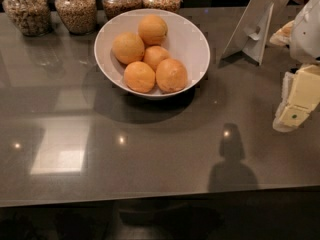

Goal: Pick orange from white bowl

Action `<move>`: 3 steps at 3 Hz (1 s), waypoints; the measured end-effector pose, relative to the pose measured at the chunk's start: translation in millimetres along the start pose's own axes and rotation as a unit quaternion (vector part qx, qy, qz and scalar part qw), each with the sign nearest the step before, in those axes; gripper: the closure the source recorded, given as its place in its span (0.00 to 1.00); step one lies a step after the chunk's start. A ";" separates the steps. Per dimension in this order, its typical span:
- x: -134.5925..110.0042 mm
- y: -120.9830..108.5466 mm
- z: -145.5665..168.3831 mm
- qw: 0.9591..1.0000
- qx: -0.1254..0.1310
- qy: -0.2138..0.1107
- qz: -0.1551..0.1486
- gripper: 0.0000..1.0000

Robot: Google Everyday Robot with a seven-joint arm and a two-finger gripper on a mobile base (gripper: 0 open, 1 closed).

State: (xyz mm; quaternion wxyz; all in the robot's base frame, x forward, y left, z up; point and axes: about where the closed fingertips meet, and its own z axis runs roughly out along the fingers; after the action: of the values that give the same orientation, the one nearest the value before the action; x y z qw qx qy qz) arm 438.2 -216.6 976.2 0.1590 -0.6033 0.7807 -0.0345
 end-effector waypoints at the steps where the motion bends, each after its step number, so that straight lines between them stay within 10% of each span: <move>1: -0.2 -0.1 0.0 1.000 0.000 0.000 0.000 0.00; 3: -55.6 -31.0 16.8 0.999 0.015 -0.031 0.008 0.00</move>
Offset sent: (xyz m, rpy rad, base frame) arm 0.0471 0.0442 -0.0059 0.0736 -0.0350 -0.0156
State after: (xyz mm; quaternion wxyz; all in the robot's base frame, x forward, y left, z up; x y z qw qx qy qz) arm 484.2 -169.7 979.4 0.1925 -0.5951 0.7798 -0.0258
